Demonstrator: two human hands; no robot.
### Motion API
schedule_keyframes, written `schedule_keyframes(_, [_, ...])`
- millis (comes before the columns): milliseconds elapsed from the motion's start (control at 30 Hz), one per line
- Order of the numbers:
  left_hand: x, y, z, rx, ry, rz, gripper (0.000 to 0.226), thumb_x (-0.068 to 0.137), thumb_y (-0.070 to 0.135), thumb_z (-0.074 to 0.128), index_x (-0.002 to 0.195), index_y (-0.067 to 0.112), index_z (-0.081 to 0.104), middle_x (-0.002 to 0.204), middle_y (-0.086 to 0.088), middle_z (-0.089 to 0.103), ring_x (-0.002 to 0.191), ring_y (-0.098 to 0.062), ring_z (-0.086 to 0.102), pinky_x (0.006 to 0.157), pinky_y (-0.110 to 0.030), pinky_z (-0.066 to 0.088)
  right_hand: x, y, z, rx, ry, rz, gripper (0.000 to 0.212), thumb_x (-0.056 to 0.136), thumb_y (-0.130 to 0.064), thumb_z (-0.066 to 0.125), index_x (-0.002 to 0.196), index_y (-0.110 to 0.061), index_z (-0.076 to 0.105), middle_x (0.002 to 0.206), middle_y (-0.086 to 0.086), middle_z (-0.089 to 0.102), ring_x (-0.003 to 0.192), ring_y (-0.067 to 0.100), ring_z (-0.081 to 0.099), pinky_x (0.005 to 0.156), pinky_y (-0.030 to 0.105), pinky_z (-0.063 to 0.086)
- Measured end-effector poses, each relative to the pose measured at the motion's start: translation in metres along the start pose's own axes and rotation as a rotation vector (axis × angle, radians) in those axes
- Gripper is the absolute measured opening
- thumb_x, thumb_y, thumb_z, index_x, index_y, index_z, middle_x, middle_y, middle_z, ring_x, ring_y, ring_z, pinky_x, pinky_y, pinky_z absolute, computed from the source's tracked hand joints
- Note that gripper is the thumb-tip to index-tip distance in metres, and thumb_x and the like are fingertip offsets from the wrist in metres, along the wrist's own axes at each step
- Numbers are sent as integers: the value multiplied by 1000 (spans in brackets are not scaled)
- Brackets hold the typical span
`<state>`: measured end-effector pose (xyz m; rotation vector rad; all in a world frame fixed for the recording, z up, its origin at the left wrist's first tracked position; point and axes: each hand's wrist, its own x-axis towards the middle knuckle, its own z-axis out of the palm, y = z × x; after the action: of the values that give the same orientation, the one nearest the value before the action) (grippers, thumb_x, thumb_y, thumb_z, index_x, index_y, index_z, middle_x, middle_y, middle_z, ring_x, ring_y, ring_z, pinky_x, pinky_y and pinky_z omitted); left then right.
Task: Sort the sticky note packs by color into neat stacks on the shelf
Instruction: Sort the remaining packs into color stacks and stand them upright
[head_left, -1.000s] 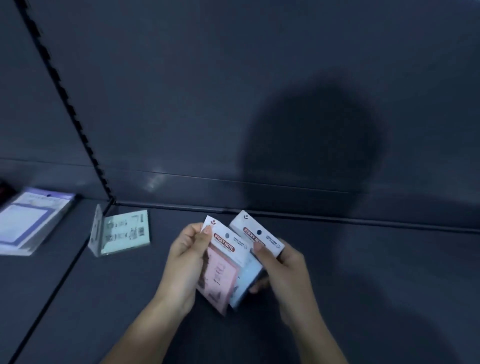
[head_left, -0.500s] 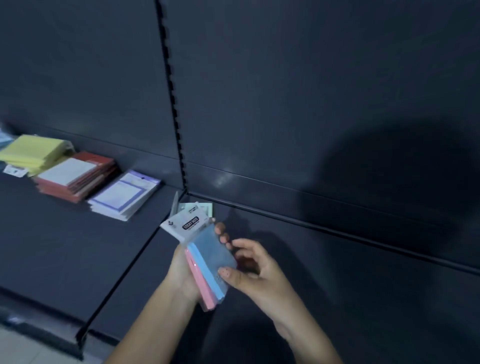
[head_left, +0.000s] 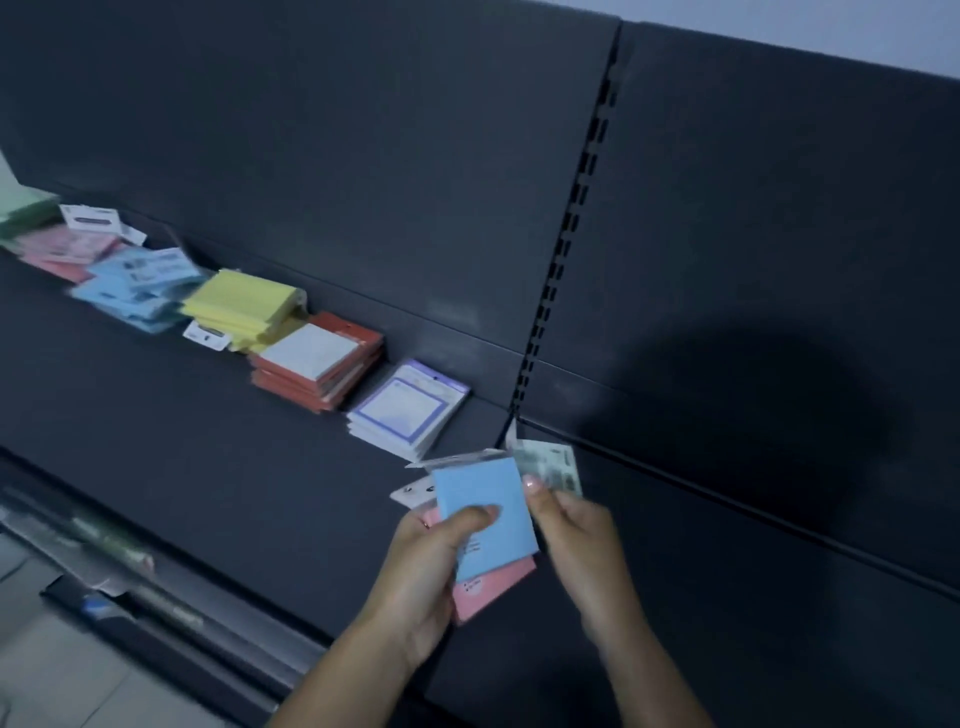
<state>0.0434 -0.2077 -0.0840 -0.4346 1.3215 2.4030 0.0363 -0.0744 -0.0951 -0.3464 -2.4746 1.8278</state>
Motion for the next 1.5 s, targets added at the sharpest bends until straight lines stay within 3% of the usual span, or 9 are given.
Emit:
schedule_keyframes(67, [0,11,-24,-28,8,-44,23,82,-1,60,105,0,61,94,-22,71,72,-29,69,61,-36,58,28,5,-1,-392,101,-139,23,90,-34,57,99,-16,68,108,3,68,109,23,59,93,40,45])
schedule_keyframes(167, [-2,32,-58,-65,52,-114,26,81,1,60,106,0,62,88,-21,72,65,-28,70,59,-37,58,64,12,0,-909,-118,-46,74,84,-47,60,145,-20,27,154,-1,24,143,22,16,114,39,17])
schedule_keyframes(267, [-3,48,-85,-63,99,-149,21,80,1,61,101,3,63,81,-18,72,59,-26,69,58,-37,57,78,15,4,-912,-218,26,96,77,-57,64,149,-24,10,158,-5,1,145,22,-5,117,42,3])
schedule_keyframes(433, [-7,62,-111,-103,160,-140,14,79,2,62,92,5,64,77,-17,72,58,-26,69,55,-36,58,66,3,33,-922,-387,-93,135,35,-85,60,148,-22,17,154,-4,15,142,21,5,112,25,9])
schedule_keyframes(633, [-19,58,-114,-171,222,-106,17,78,3,62,95,5,63,80,-17,73,59,-27,70,59,-42,57,35,7,69,-666,-305,-377,65,70,-12,72,129,-16,48,118,-12,38,116,9,36,94,12,28])
schedule_keyframes(833, [-37,45,-103,-184,286,-76,21,77,2,62,99,2,64,80,-18,72,57,-27,69,53,-36,58,20,-3,62,-335,-25,-303,7,83,-6,60,89,-8,62,81,-1,65,75,18,63,63,18,48])
schedule_keyframes(1133, [-69,51,-101,-245,187,-6,33,71,9,61,103,-2,63,97,-24,70,73,-33,71,59,-41,59,-19,-46,87,233,-616,39,32,85,8,47,106,-16,53,79,9,68,52,20,60,38,27,41])
schedule_keyframes(1367, [-96,74,-140,-213,108,90,55,68,4,73,120,-3,57,112,-25,65,94,-38,67,78,-48,56,-44,-71,129,279,-806,34,28,92,-7,53,113,-25,56,94,7,73,68,18,66,46,27,48])
schedule_keyframes(1500, [-110,89,-175,-157,119,128,73,55,15,80,123,4,57,116,-22,64,104,-39,63,78,-44,56,-58,-87,175,270,-823,63,26,94,-14,52,113,-30,60,101,-1,73,93,15,69,75,28,56])
